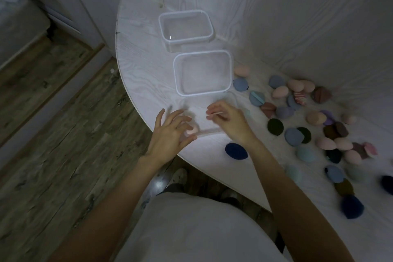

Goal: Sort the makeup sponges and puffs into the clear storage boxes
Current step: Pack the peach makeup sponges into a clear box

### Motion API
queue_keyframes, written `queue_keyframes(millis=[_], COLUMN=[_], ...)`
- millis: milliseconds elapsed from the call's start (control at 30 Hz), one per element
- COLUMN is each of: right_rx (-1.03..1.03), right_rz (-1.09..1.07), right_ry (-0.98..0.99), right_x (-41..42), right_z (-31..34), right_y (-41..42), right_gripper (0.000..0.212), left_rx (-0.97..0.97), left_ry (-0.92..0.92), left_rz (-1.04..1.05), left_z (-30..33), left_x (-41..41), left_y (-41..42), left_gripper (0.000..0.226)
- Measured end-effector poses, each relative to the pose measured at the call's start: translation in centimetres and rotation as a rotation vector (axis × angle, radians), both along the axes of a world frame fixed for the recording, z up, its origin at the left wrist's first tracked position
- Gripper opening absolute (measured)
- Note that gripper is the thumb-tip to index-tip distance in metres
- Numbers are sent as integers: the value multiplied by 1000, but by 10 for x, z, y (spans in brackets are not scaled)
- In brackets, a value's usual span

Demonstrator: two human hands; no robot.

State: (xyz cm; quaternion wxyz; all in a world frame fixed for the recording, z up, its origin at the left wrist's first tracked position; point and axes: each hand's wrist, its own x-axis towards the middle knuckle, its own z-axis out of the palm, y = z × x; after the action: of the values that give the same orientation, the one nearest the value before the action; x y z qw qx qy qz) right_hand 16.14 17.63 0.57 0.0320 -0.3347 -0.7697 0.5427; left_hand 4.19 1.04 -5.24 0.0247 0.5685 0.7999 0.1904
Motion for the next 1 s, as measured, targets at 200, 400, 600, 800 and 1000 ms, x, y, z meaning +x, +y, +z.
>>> queue_keyframes(millis=[200,400,600,800,1000], right_rx=[495,634,688,492,513], right_rz=[-224,-5,-109,-378,153], right_ry=[-73,-282,-377,17,-25], right_x=[12,-36,-36,8,9], right_z=[7,-36,-57,-11,0], right_y=[95,170,172,118,46], right_gripper=[18,48,38,29,22], left_rx=[-87,-86,-119,-106,-85], left_ry=[41,-47,-50,-8,-39], left_rz=[-52,-61,-46,-73,-124], left_z=[2,5,9,9,7], left_x=[-1,-5,-6,-9,-12], left_y=[4,11,15,24,26], left_gripper=[43,62,62,51,43])
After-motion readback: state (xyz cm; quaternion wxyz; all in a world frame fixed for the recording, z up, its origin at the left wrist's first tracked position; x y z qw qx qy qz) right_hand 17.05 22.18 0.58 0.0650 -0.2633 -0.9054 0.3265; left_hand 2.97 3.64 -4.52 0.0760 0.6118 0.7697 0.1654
